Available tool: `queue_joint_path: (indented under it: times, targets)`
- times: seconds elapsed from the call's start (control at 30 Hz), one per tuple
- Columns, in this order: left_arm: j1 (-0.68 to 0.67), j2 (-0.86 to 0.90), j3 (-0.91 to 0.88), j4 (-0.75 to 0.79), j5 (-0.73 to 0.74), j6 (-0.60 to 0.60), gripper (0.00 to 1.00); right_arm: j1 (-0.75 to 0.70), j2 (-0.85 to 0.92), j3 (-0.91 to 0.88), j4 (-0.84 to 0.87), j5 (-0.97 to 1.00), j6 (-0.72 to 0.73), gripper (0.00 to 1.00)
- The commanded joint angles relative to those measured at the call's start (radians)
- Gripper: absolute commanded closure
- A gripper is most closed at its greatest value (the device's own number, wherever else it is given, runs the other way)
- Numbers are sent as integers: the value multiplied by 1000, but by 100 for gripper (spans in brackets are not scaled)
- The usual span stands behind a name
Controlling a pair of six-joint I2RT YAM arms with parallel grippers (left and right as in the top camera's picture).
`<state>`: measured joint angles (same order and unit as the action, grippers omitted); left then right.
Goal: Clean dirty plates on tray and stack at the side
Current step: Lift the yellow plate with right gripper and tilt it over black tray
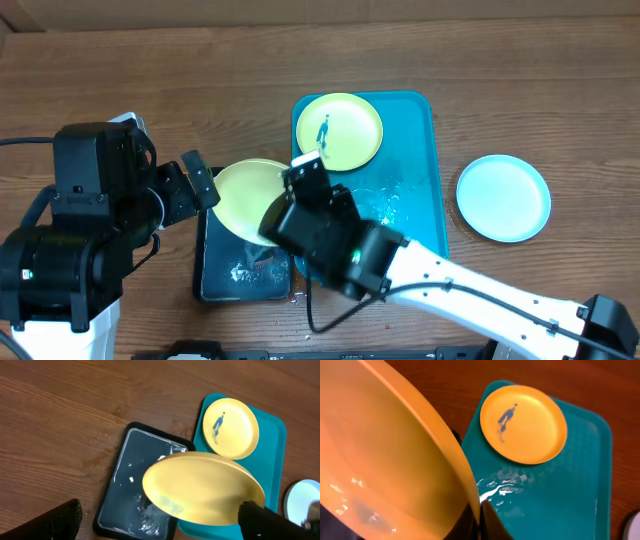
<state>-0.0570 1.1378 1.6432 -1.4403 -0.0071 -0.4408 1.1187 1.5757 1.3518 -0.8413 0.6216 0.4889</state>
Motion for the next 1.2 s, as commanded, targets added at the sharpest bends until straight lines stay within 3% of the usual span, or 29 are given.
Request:
queue_joint_path:
  times: [0.0,0.47,0.63,0.87,1.17]
  targets:
    - [5,14,11,0,0,18,0,63,-2,16,7,211,40,96]
    - [5,74,11,-1,0,19,0,111,-2,16,-4,235,39,96]
    - [5,74,11,-68,-10,9,0,111,-2,16,-16,235,35,96]
    - [5,-81,12,-95,-277,-167,0,150,-2,16,-46,319,35,96]
    - [5,-214,12,-101,-317,-165,0,199,-2,16,-50,484,35,96]
